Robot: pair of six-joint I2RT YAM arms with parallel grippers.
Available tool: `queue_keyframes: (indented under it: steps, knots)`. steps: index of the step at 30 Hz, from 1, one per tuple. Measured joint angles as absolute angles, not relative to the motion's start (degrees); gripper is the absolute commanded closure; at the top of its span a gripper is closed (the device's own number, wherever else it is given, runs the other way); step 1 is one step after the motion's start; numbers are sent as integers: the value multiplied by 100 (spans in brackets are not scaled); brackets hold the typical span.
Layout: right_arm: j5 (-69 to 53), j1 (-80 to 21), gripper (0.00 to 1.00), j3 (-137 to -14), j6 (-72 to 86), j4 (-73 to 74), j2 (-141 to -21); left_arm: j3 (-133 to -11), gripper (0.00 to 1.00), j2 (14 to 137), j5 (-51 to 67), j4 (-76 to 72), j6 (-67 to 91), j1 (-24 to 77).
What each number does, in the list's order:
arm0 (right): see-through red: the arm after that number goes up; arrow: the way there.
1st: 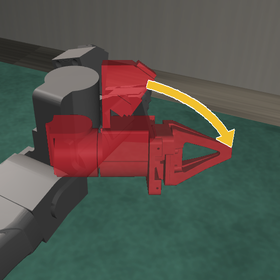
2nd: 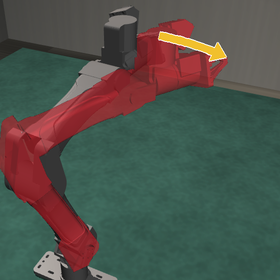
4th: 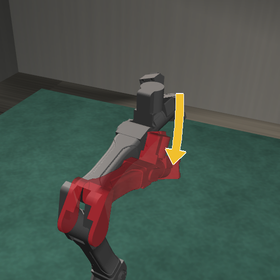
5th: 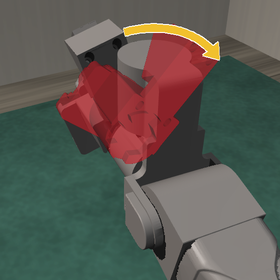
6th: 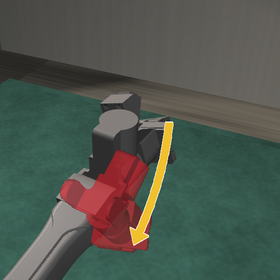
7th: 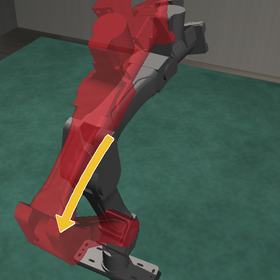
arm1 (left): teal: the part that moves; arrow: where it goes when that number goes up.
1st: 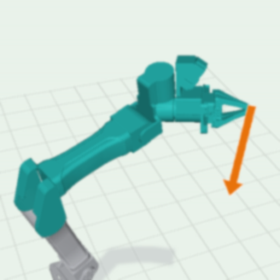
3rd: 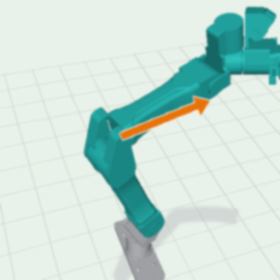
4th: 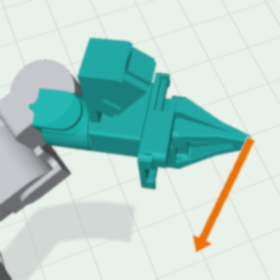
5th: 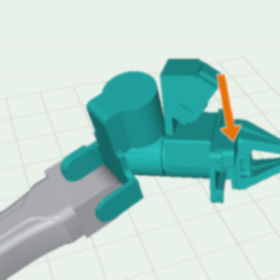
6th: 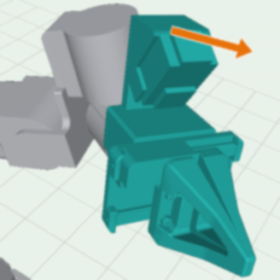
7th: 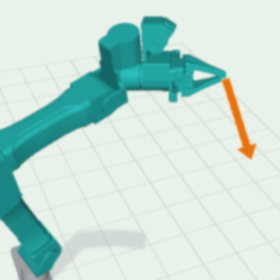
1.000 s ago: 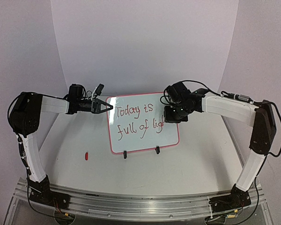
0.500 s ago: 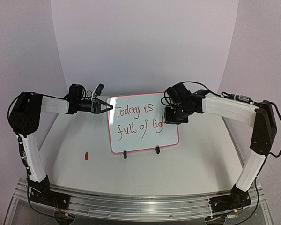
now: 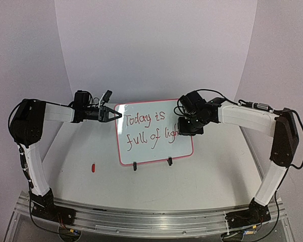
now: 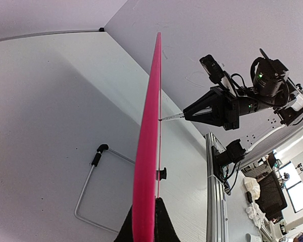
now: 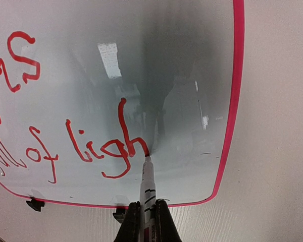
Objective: Write a sentence on the whiteboard
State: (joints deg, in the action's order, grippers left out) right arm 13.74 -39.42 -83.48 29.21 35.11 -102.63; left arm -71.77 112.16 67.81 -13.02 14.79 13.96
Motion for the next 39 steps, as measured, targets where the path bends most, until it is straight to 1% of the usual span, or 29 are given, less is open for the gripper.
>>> queue_keyframes:
  steps: [12, 24, 39]
  knots:
    - [1344, -3921, 100, -8447, 2620, 3729, -10205, -7176, 100, 11216, 6806, -1315, 1452, 1398]
    - [1180, -3900, 100, -8462, 2469, 3822, -9598, -7175, 100, 11216, 6807, -1317, 1452, 1398]
    - [1188, -3887, 100, -8678, 2471, 3819, -10184, -7177, 100, 11216, 6810, -1313, 1439, 1398]
